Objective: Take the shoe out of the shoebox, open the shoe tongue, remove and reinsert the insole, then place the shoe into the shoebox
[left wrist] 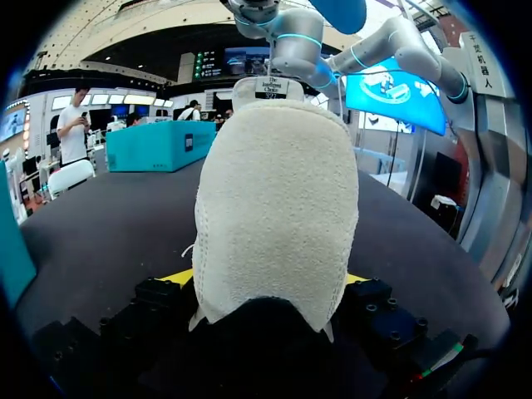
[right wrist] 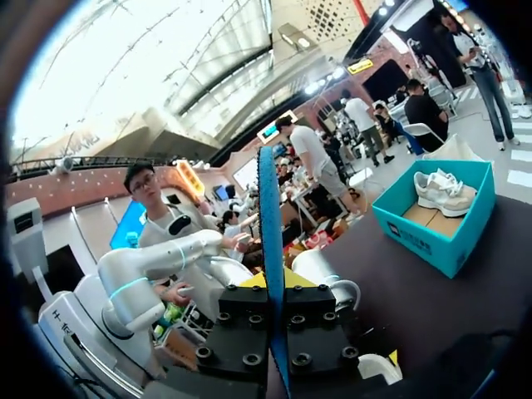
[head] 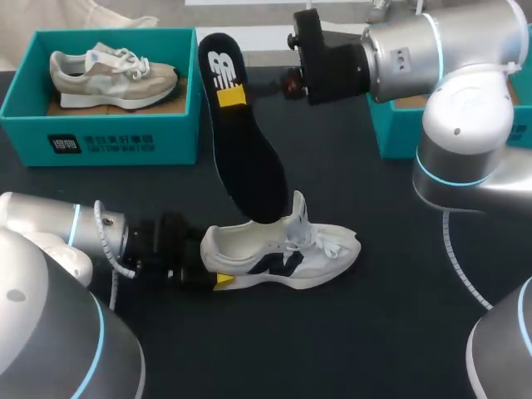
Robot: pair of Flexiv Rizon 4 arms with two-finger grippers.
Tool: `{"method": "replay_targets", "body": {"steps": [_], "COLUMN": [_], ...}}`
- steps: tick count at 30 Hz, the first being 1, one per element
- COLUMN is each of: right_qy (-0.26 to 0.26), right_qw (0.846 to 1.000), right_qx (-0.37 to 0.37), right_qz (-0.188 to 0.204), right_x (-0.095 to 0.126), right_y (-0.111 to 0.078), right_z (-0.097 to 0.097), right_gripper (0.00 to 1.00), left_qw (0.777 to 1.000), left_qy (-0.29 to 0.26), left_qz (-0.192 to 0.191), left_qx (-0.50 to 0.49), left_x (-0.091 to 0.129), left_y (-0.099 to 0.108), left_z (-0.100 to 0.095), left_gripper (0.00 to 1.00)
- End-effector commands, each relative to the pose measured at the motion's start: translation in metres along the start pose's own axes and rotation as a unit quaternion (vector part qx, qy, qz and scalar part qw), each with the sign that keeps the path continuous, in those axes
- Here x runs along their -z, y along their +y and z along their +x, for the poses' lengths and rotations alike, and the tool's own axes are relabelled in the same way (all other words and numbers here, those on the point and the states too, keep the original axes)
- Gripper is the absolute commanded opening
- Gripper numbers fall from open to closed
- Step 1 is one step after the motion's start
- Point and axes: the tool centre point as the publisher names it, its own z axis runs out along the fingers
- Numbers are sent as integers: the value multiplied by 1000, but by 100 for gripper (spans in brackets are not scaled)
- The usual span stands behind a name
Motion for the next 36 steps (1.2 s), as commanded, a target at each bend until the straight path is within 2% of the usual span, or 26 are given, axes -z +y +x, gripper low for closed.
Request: {"method": "replay_targets", "body": {"steps": [1, 2, 3, 8, 14, 22, 36], "right_qy": [-22, -27, -27, -18, -20, -29, -28], "right_qw": [998, 997, 997, 991, 990, 991, 991], "right_qx": [-53, -66, -76, -126, -136, -132, -132], "right_qz": [-17, -29, -19, -26, -15, -19, -20], "right_x": [26, 33, 35, 49, 64, 60, 51], "right_y": [-1, 1, 2, 0, -2, -10, -35], "right_z": [12, 14, 15, 22, 42, 69, 102], "right_gripper": [0, 0, 0, 0, 0, 0, 0], "left_qw": [1000, 1000, 1000, 1000, 1000, 1000, 1000], "left_qy": [0, 0, 0, 0, 0, 0, 0], "left_qz": [-2, -2, -2, -2, -2, -2, -2], "left_qx": [0, 0, 0, 0, 0, 0, 0], "left_x": [-1, -1, -1, -1, -1, -1, -1], "left_y": [1, 1, 1, 1, 1, 1, 1], "left_z": [0, 0, 0, 0, 0, 0, 0], "left_gripper": [0, 0, 0, 0, 0, 0, 0]}}
